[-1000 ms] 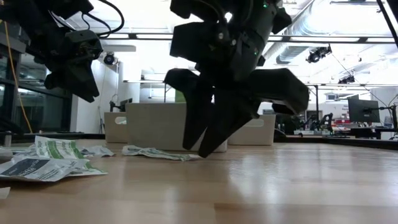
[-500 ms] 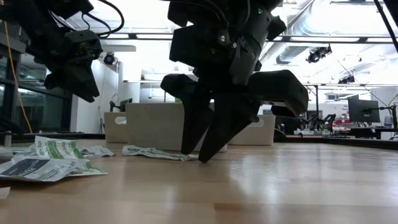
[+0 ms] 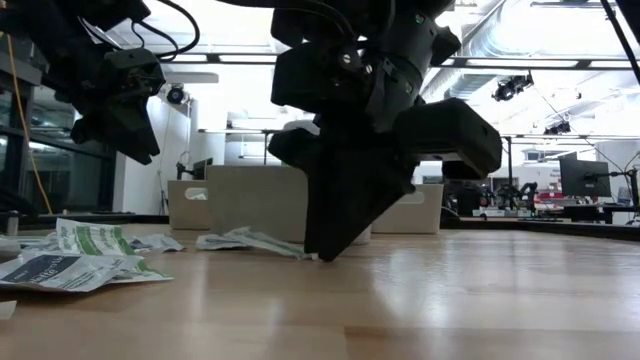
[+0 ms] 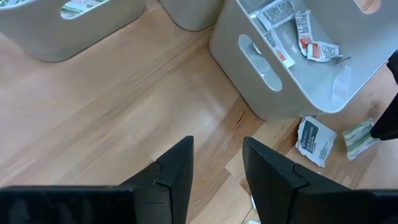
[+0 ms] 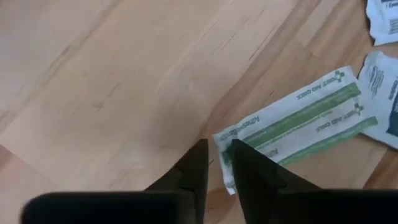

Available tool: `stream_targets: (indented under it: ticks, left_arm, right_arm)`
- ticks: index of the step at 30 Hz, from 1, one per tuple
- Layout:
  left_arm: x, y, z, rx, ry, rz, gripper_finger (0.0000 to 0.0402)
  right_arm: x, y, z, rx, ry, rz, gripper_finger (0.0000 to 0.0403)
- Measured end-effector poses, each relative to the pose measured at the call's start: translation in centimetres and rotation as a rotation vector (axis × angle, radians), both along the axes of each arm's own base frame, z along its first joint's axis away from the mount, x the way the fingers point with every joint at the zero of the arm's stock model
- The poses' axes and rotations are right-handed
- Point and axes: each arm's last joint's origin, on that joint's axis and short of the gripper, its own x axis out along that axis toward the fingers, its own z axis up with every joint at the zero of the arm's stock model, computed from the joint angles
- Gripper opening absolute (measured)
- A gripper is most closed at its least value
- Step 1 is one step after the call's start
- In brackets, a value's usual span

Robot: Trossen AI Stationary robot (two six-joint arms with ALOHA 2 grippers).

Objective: Pick & Place First Aid Supplies
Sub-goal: Put the bandage pack into the left bin

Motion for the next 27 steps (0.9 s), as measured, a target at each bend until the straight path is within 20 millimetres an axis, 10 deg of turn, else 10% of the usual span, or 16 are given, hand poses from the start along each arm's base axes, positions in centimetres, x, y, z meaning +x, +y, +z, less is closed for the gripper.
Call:
stream_targets:
  ticks: [16, 27]
  left_arm:
    - [0.0, 0.0, 0.0, -0.001, -0.001, 0.0, 0.0138]
    - [0.1, 0.0, 0.1, -0.017, -0.019, -0.005, 0.0138]
  right_arm:
    - [-0.7, 1.1, 0.4, -0.032, 0.019, -0.105, 0.0001]
    - [0.1, 2.3, 5.8, -0.111, 0.031, -0.091, 0.0001]
